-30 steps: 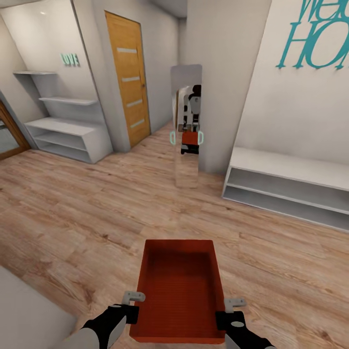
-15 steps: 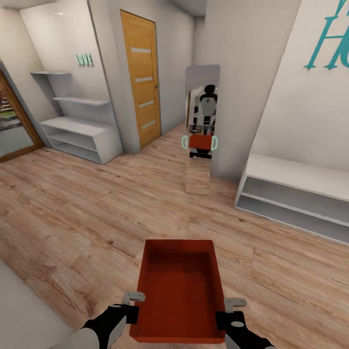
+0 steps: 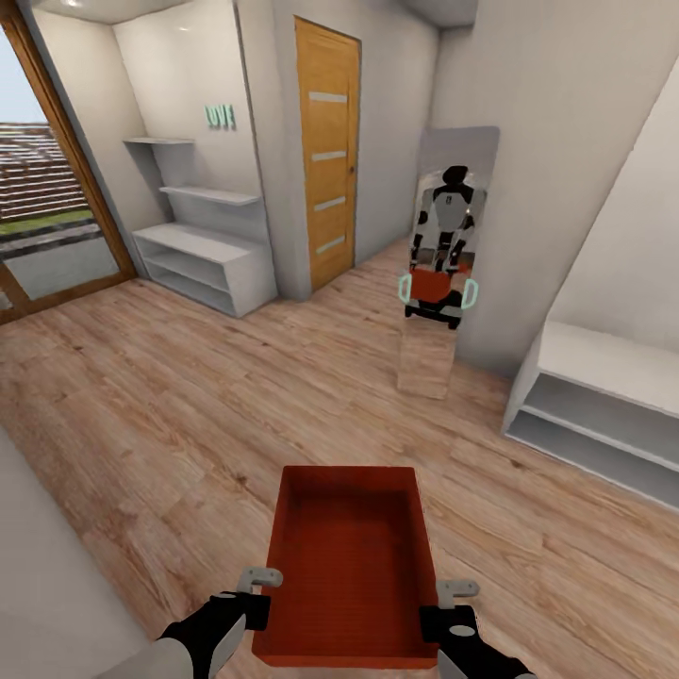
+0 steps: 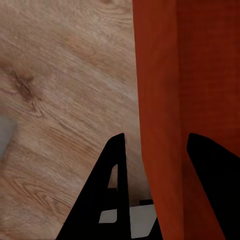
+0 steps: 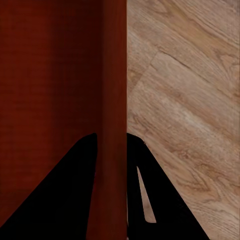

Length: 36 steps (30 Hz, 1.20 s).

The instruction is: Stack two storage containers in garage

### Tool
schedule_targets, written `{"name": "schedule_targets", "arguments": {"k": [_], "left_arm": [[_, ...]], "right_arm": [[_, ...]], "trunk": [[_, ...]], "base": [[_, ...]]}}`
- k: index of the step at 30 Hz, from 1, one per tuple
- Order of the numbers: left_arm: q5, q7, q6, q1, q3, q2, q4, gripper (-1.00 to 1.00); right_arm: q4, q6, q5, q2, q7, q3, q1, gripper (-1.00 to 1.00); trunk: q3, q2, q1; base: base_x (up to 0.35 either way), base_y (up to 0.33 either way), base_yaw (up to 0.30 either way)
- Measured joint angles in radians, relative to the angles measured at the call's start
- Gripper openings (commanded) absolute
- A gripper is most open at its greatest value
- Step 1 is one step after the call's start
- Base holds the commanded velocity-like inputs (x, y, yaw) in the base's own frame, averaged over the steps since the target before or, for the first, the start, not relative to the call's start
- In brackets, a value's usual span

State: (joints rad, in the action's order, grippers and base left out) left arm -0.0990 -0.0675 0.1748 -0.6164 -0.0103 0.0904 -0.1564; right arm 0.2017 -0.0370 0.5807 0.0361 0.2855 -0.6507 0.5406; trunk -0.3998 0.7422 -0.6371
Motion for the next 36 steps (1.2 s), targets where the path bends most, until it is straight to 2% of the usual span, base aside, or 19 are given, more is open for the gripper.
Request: {"name": "schedule_targets", "arguments": {"k": [24, 36], "left_arm": [[0.0, 0.0, 0.0, 0.0, 0.0, 0.0, 0.0, -1.0], [0.0, 0.0, 0.0, 0.0, 0.0, 0.0, 0.0, -1.0]], "right_arm": [[0.0, 0.0, 0.0, 0.0, 0.0, 0.0, 0.0, -1.0], [0.0, 0.0, 0.0, 0.0, 0.0, 0.0, 0.0, -1.0]], "trunk": [[0.0, 0.0, 0.0], [0.0, 0.0, 0.0]], "base": [[0.324, 0.0, 0.267], [0.324, 0.0, 0.036]]}}
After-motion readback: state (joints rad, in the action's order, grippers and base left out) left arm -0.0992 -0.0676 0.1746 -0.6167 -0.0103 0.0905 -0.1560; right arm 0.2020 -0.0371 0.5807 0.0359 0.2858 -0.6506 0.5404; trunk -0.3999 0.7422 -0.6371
